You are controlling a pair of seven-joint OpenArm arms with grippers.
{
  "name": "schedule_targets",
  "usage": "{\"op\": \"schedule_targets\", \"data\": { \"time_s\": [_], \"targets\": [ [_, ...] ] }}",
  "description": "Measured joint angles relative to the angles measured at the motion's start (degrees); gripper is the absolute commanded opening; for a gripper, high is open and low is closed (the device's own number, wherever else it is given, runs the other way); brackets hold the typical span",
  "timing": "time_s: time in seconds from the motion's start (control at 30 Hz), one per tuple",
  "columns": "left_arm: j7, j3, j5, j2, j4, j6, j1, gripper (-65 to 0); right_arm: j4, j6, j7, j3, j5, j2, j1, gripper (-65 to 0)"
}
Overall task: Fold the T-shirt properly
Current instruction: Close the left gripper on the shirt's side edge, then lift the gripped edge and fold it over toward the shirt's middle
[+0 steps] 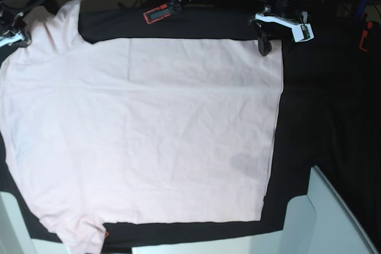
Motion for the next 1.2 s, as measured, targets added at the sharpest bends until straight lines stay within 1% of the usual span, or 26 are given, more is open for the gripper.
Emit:
{"op": "schedule_targets", "data": {
  "time_s": [0.03,0.07,0.1,0.2,0.27,0.3,0.5,0.53,0.57,0.87,1.0,1.07,1.1,1.2],
  "targets": [
    [0.0,0.0,0.0,0.0,-0.1,0.0,-0.3,-27.7,0.0,0.0,0.0,0.0,0.0,0.0,0.0,-64.7],
    [0.1,0.0,0.0,0.0,-0.3,0.0,-0.5,-29.6,0.0,0.0,0.0,0.0,0.0,0.0,0.0,-64.7],
    [0.0,0.0,0.0,0.0,-0.5,0.0,-0.7,-33.1,0.0,0.0,0.0,0.0,0.0,0.0,0.0,-64.7],
    [0.3,0.0,-0.2,0.0,-1.0,0.1,-0.9,-48.9,0.0,0.0,0.0,0.0,0.0,0.0,0.0,-64.7],
    [0.5,0.0,-0.2,0.0,-1.0,0.1,-0.8,-56.4,0.0,0.0,0.0,0.0,0.0,0.0,0.0,-64.7],
    [0.4,0.0,-0.2,0.0,-1.3,0.0,-0.9,-57.4,0.0,0.0,0.0,0.0,0.0,0.0,0.0,-64.7],
    [-0.9,0.0,-0.2,0.0,-3.7,-0.6,-2.1,-58.6,0.0,0.0,0.0,0.0,0.0,0.0,0.0,-64.7],
    [-0.9,0.0,-0.2,0.0,-3.7,-0.6,-2.1,-61.0,0.0,0.0,0.0,0.0,0.0,0.0,0.0,-64.7],
    [-0.9,0.0,-0.2,0.0,-3.6,-0.5,-2.1,-65.0,0.0,0.0,0.0,0.0,0.0,0.0,0.0,-64.7],
    [0.1,-0.1,-0.2,0.0,-2.3,-0.3,-1.4,-65.0,0.1,0.0,0.0,0.0,0.0,0.0,0.0,-64.9],
    [1.7,-0.3,0.0,0.0,0.4,-0.2,0.9,-65.0,0.3,0.0,0.2,-0.2,0.2,0.1,-0.6,-64.9],
    [2.9,-0.2,0.2,0.0,2.4,-0.1,2.3,-65.0,1.8,0.4,-0.4,-0.3,-0.1,-0.2,-1.1,-64.9],
    [3.3,-0.2,0.3,0.0,3.3,0.0,2.9,-65.0,3.3,0.4,-1.6,-0.4,-0.9,-0.5,-1.5,-64.9],
    [3.2,-0.2,0.2,0.0,5.3,0.1,3.7,-65.0,7.5,0.4,-2.8,-0.7,-1.6,-1.1,-3.0,-64.9]
  ]
}}
